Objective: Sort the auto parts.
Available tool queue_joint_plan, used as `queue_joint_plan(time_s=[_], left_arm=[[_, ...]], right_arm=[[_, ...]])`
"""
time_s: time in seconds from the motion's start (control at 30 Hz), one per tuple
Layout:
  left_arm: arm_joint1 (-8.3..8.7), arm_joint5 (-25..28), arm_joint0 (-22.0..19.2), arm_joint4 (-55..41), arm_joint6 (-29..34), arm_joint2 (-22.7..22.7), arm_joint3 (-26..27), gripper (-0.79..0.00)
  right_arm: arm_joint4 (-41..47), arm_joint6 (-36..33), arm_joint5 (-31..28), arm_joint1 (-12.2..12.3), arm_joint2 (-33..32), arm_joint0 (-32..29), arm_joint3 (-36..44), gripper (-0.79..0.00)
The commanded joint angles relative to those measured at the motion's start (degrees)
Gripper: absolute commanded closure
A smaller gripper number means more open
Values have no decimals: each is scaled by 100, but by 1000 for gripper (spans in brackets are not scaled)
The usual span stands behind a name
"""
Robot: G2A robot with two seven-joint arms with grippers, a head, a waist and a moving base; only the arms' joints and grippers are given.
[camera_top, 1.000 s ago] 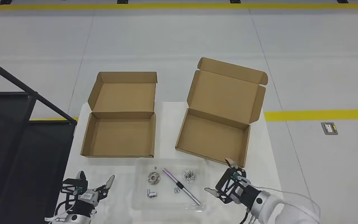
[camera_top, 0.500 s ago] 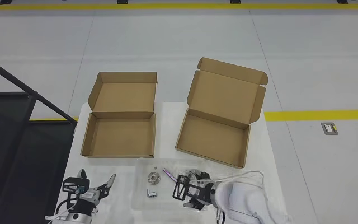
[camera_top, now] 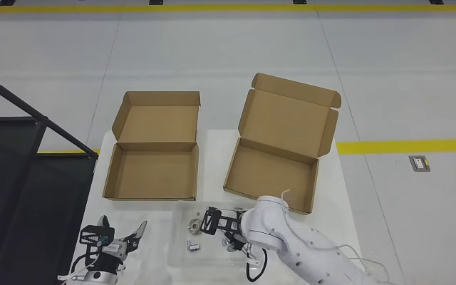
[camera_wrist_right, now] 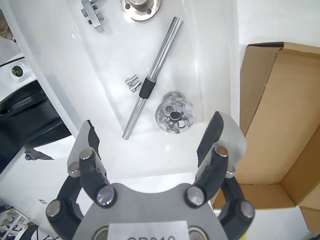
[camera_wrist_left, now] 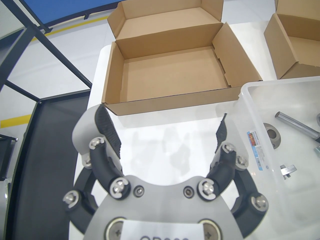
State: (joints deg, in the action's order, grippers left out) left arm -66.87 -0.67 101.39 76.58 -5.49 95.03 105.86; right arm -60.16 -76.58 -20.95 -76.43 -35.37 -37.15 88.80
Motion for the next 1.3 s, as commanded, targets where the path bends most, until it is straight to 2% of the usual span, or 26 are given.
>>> queue_joint_plan(time_s=[0.0, 0.33, 0.47, 0.67, 0.73, 1.03, 1.13, 1.2, 1.27], left_arm=[[0, 0, 0, 0, 0, 0, 0, -785], [0, 0, 0, 0, 0, 0, 0, -785], [0, 0, 0, 0, 0, 0, 0, -785], [0, 0, 0, 0, 0, 0, 0, -785], [0, 0, 0, 0, 0, 0, 0, -785], [0, 0, 0, 0, 0, 0, 0, -785], [0, 0, 0, 0, 0, 0, 0, -785], [0, 0, 0, 0, 0, 0, 0, -785], [0, 0, 0, 0, 0, 0, 0, -785]], right_arm=[[-52, 42, 44, -28, 59, 15, -69, -785], [-579, 340, 435, -117, 166, -43, -428, -782], [-668, 455, 437, -133, 147, -86, -535, -668], [-740, 590, 420, -161, 104, -131, -724, -693], [-790, 691, 429, -171, 87, -138, -781, -723], [-1034, 888, 393, -182, -4, -244, -869, -677], [-1051, 908, 359, -198, -25, -247, -983, -603], [-1038, 948, 335, -209, -45, -248, -1060, -493], [-1049, 997, 334, -219, -68, -248, -1108, -419]])
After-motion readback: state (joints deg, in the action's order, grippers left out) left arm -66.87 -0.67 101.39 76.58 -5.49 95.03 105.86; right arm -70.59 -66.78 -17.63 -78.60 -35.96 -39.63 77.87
